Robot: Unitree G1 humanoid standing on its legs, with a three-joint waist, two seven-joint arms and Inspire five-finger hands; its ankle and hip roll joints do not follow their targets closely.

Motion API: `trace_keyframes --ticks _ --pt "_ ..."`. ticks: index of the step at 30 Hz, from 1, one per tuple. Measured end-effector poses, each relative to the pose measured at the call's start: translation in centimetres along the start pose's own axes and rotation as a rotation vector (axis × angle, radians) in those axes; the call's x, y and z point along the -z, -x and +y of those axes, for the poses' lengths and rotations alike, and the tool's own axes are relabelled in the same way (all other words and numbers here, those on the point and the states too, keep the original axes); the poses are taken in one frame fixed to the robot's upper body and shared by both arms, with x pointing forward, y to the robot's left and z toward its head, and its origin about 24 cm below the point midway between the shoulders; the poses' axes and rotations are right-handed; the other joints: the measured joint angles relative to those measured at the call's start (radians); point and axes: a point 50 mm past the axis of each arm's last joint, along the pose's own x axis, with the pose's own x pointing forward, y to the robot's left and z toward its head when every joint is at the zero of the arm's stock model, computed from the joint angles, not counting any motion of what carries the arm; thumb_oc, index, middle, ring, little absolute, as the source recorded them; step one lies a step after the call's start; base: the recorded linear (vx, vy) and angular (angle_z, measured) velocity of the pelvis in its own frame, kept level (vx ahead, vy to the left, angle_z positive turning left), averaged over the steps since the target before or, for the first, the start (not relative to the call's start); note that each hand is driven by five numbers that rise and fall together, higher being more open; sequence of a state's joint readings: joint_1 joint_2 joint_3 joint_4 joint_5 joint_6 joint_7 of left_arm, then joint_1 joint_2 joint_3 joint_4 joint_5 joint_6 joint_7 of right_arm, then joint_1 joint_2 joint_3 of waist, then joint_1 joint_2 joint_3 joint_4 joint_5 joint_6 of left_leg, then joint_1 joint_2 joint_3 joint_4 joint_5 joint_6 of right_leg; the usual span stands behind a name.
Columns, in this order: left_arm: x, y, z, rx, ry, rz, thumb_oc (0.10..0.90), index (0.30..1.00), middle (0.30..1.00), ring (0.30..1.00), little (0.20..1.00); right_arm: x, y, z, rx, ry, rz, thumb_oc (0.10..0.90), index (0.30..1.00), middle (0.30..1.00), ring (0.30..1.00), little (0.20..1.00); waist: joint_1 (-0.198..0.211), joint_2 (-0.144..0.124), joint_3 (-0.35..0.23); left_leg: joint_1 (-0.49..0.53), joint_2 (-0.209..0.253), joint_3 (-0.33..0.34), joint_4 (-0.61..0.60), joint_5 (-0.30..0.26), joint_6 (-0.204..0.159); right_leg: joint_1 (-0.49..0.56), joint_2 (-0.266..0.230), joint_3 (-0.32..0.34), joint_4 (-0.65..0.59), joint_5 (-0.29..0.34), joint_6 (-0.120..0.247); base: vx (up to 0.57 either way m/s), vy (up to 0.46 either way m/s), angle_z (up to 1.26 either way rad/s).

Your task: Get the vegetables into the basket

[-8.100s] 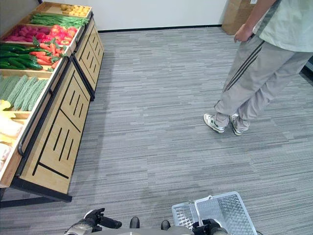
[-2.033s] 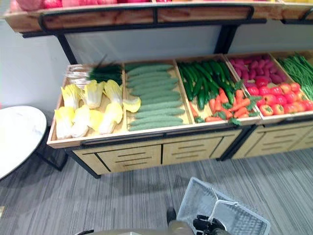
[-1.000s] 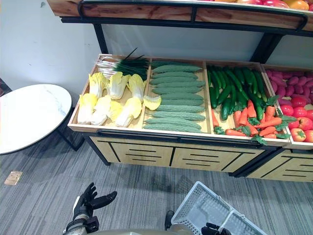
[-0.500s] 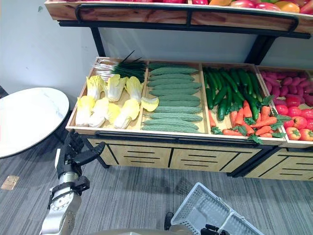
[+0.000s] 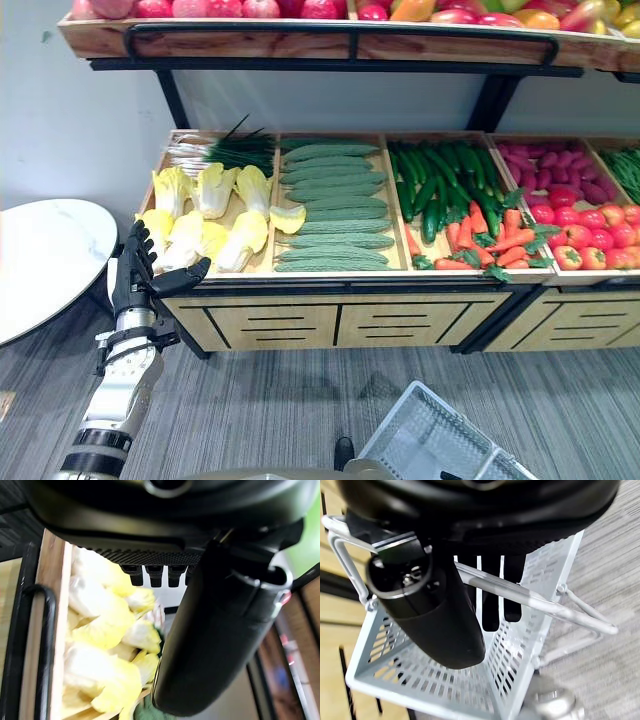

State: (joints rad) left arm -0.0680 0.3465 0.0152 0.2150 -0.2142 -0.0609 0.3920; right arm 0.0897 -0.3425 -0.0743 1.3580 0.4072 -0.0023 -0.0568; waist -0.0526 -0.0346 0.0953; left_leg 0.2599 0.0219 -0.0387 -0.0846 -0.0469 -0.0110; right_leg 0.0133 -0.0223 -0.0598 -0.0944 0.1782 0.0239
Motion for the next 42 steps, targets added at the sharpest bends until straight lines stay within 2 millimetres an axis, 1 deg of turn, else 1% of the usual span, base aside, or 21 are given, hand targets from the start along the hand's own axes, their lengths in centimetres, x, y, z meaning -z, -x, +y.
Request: trace_keyframes --ticks 3,5,7,8,13,14,17,18,20,23,24,26,27,29,31,33,34,35,37,39,42 --pt "0.8 -0.7 -0.4 0.018 -0.045 0.041 0.900 1.000 1.000 1.000 1.000 0.3 0.0 -1.0 0.025 0.007 0.015 0.400 0.300 0.300 0.300 0.300 -0.015 -0.004 -0.002 0.000 -0.001 0.003 -0.004 0.000 0.000 -0.003 0.001 0.004 0.000 0.000 0.000 0.01 0.007 -0.04" --pt "2.0 -2.0 -0.1 -0.007 -0.105 0.122 0.900 1.000 1.000 1.000 1.000 0.4 0.0 -1.2 0.029 0.009 0.017 0.400 0.300 0.300 0.300 0.300 -0.028 -0.008 -0.003 -0.007 -0.001 0.015 -0.007 0.000 0.000 -0.015 0.002 0.012 0.000 0.002 0.002 0.03 0.009 -0.12" --pt "2.8 -2.6 0.2 -0.022 -0.137 0.175 0.900 1.000 1.000 1.000 1.000 0.2 0.0 -1.2 0.030 0.010 0.016 0.400 0.300 0.300 0.300 0.300 -0.039 -0.009 -0.002 -0.011 -0.001 0.021 -0.008 -0.001 0.001 -0.021 0.003 0.018 0.000 0.003 0.002 0.04 0.007 -0.12" --pt "3.1 -2.8 0.4 -0.029 -0.147 0.194 0.900 1.000 1.000 1.000 1.000 0.1 0.0 -1.1 0.027 0.012 0.013 0.400 0.300 0.300 0.300 0.300 -0.051 -0.011 -0.003 -0.014 -0.002 0.024 -0.008 -0.002 0.001 -0.028 0.005 0.022 0.000 0.003 0.002 0.03 0.007 -0.11" --pt "3.6 -4.0 0.1 -0.038 -0.175 0.260 0.900 1.000 1.000 1.000 1.000 0.1 0.0 -0.9 0.019 0.038 0.018 0.400 0.300 0.300 0.300 0.300 -0.067 -0.016 -0.003 -0.039 -0.004 0.040 -0.004 -0.003 0.002 -0.058 0.008 0.038 0.000 0.010 0.000 0.02 0.007 -0.10" --pt "3.6 -4.5 0.3 -0.045 -0.198 0.276 0.900 1.000 1.000 1.000 1.000 -0.3 0.0 -0.7 0.011 0.040 0.009 0.400 0.300 0.300 0.300 0.300 -0.071 -0.018 -0.003 -0.046 -0.005 0.050 -0.005 -0.004 0.003 -0.069 0.009 0.047 0.000 0.014 0.001 0.02 0.015 -0.18" --pt "2.4 -6.0 0.7 -0.056 -0.258 0.251 0.900 1.000 1.000 1.000 1.000 -0.7 0.0 -0.3 -0.001 0.072 -0.005 0.400 0.300 0.300 0.300 0.300 -0.084 -0.022 -0.002 -0.062 -0.009 0.063 -0.009 -0.005 0.003 -0.089 0.011 0.061 0.000 0.018 0.002 0.03 -0.001 -0.19" --pt "2.0 -7.5 2.1 -0.085 -0.355 0.296 0.900 1.000 1.000 1.000 1.000 -1.3 0.0 0.6 -0.031 0.109 -0.033 0.400 0.300 0.300 0.300 0.300 -0.096 -0.038 -0.010 -0.082 -0.010 0.077 -0.008 -0.004 0.003 -0.117 0.012 0.073 0.000 0.021 0.006 0.04 -0.001 -0.22" --pt "0.9 -8.4 3.2 -0.130 -0.363 0.296 0.900 1.000 1.000 1.000 1.000 -1.9 0.0 1.3 -0.054 0.106 -0.064 0.400 0.300 0.300 0.300 0.300 -0.115 -0.054 -0.013 -0.104 -0.012 0.090 -0.004 -0.001 0.002 -0.146 0.013 0.082 0.000 0.026 0.009 0.04 0.002 -0.22" --pt "0.0 -8.9 3.0 -0.126 -0.376 0.275 0.900 1.000 1.000 1.000 1.000 -2.0 0.0 1.7 -0.064 0.133 -0.075 0.400 0.300 0.300 0.300 0.300 -0.119 -0.068 -0.016 -0.119 -0.012 0.102 -0.004 -0.003 0.001 -0.166 0.017 0.091 0.003 0.032 0.003 0.00 0.008 -0.15" --pt "0.0 -9.0 2.9 -0.117 -0.394 0.276 0.900 1.000 1.000 1.000 1.000 -2.4 0.0 2.0 -0.074 0.148 -0.087 0.400 0.300 0.300 0.300 0.300 -0.129 -0.069 -0.017 -0.127 -0.012 0.108 -0.004 -0.005 0.002 -0.177 0.020 0.098 0.006 0.046 -0.010 -0.03 0.008 -0.19" --pt "-0.4 -9.3 2.9 -0.119 -0.400 0.280 0.900 1.000 1.000 1.000 1.000 -2.4 0.0 2.3 -0.088 0.179 -0.092 0.400 0.300 0.300 0.300 0.300 -0.142 -0.071 -0.017 -0.139 -0.014 0.122 -0.004 -0.013 0.004 -0.192 0.024 0.115 0.006 0.050 -0.011 -0.04 0.015 -0.21" --pt "-1.0 -9.9 3.1 -0.141 -0.413 0.289 0.900 1.000 1.000 1.000 1.000 -2.6 0.1 2.6 -0.100 0.190 -0.102 0.400 0.300 0.300 0.300 0.300 -0.143 -0.075 -0.016 -0.161 -0.021 0.132 -0.004 -0.012 0.006 -0.216 0.021 0.122 0.006 0.057 -0.007 -0.05 0.017 -0.21" --pt "-1.8 -10.4 4.2 -0.177 -0.451 0.290 0.900 1.000 1.000 1.000 1.000 -3.2 0.2 3.2 -0.118 0.213 -0.126 0.400 0.300 0.300 0.300 0.300 -0.158 -0.077 -0.016 -0.194 -0.033 0.138 -0.003 -0.008 0.012 -0.255 0.013 0.137 0.007 0.070 -0.002 -0.02 0.011 -0.22" --pt "-2.2 -10.5 6.2 -0.217 -0.479 0.299 0.900 1.000 1.000 1.000 1.000 -3.6 0.2 3.6 -0.132 0.216 -0.150 0.400 0.300 0.300 0.300 0.300 -0.166 -0.076 -0.016 -0.203 -0.040 0.165 -0.002 -0.007 0.013 -0.274 0.013 0.162 0.006 0.077 0.003 0.01 0.011 -0.28" --pt "-2.2 -10.6 6.6 -0.198 -0.492 0.306 0.900 1.000 1.000 1.000 1.000 -3.4 0.3 3.8 -0.145 0.217 -0.144 0.400 0.300 0.300 0.300 0.300 -0.167 -0.076 -0.016 -0.201 -0.041 0.171 -0.003 -0.006 0.014 -0.276 0.012 0.161 0.006 0.060 0.015 0.00 0.006 -0.08" --pt "-2.3 -10.6 6.5 -0.192 -0.497 0.304 0.471 0.399 0.399 0.399 0.399 -3.3 0.3 3.9 -0.149 0.216 -0.141 0.400 0.300 0.300 0.300 0.300 -0.165 -0.076 -0.015 -0.201 -0.040 0.171 -0.002 -0.006 0.013 -0.276 0.013 0.161 0.006 0.058 0.013 -0.03 0.026 0.00" --pt "-2.3 -10.7 6.5 -0.185 -0.505 0.303 0.400 0.300 0.300 0.300 0.300 -3.3 0.3 4.0 -0.152 0.216 -0.143 0.400 0.300 0.300 0.300 0.300 -0.165 -0.075 -0.015 -0.202 -0.040 0.171 -0.002 -0.006 0.013 -0.277 0.013 0.161 0.006 0.058 0.013 -0.05 0.030 -0.01" --pt "-3.3 -11.1 7.0 -0.181 -0.573 0.306 0.400 0.300 0.300 0.300 0.300 -3.9 0.4 4.3 -0.162 0.215 -0.166 0.400 0.300 0.300 0.300 0.300 -0.166 -0.074 -0.014 -0.220 -0.045 0.174 -0.002 -0.005 0.015 -0.296 0.011 0.167 0.006 0.067 0.014 -0.04 0.009 -0.05" --pt "-4.1 -11.4 7.7 -0.201 -0.573 0.297 0.400 0.300 0.300 0.300 0.300 -4.4 0.4 4.5 -0.165 0.213 -0.181 0.400 0.300 0.300 0.300 0.300 -0.167 -0.071 -0.011 -0.229 -0.045 0.178 -0.003 -0.004 0.015 -0.306 0.012 0.169 0.006 0.078 0.004 0.01 0.006 -0.05" --pt "-4.3 -11.5 7.6 -0.198 -0.580 0.287 0.400 0.300 0.300 0.300 0.300 -4.6 0.4 4.6 -0.167 0.212 -0.190 0.400 0.300 0.300 0.300 0.300 -0.160 -0.067 -0.008 -0.227 -0.041 0.178 -0.003 -0.006 0.014 -0.306 0.015 0.167 0.006 0.078 0.004 0.02 0.011 -0.01"
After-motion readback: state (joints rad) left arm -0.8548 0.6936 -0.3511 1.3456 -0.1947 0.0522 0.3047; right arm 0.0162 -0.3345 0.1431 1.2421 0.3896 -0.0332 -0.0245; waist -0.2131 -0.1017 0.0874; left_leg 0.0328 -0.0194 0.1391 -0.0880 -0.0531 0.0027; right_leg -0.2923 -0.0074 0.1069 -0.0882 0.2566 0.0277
